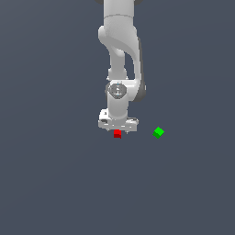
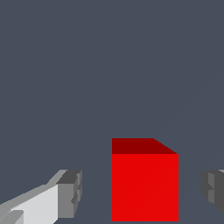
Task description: Stack the red cube on top of the green cube.
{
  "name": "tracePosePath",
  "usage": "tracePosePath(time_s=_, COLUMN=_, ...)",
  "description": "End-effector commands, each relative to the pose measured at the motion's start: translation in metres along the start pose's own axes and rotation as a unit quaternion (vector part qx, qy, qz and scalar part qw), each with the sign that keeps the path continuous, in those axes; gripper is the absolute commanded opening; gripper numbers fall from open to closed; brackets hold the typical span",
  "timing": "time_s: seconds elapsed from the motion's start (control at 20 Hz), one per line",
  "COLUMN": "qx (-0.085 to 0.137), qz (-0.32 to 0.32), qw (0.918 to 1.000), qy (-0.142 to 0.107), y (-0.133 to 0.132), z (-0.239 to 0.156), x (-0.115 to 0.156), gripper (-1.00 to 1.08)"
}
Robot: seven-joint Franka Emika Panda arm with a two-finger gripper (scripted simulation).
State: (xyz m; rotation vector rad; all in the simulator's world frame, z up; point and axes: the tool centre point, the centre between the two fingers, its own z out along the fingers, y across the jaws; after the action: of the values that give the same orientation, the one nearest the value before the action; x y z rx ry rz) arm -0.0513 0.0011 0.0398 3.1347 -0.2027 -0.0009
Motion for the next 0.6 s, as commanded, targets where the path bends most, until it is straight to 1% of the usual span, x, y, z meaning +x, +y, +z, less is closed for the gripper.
tracePosePath(time_s=0.0, qx=0.0, qz=0.0, qw=1.0, qy=0.0, y=0.0, z=0.0106, x=-0.0001, gripper=1.0)
tracePosePath(time_s=0.3, qx=0.0, qz=0.001, qw=1.0, qy=0.0, y=-0.0002, z=0.0199, x=0.0007, gripper=1.0)
tracePosePath(time_s=0.35, qx=0.0, qz=0.001, qw=1.0, qy=0.0, y=-0.0002, z=0.0199, x=0.0007, gripper=-1.0)
tracePosePath(time_s=0.55, qx=0.0, qz=0.001, qw=1.0, qy=0.0, y=-0.0002, z=0.0199, x=0.0007, gripper=-1.0)
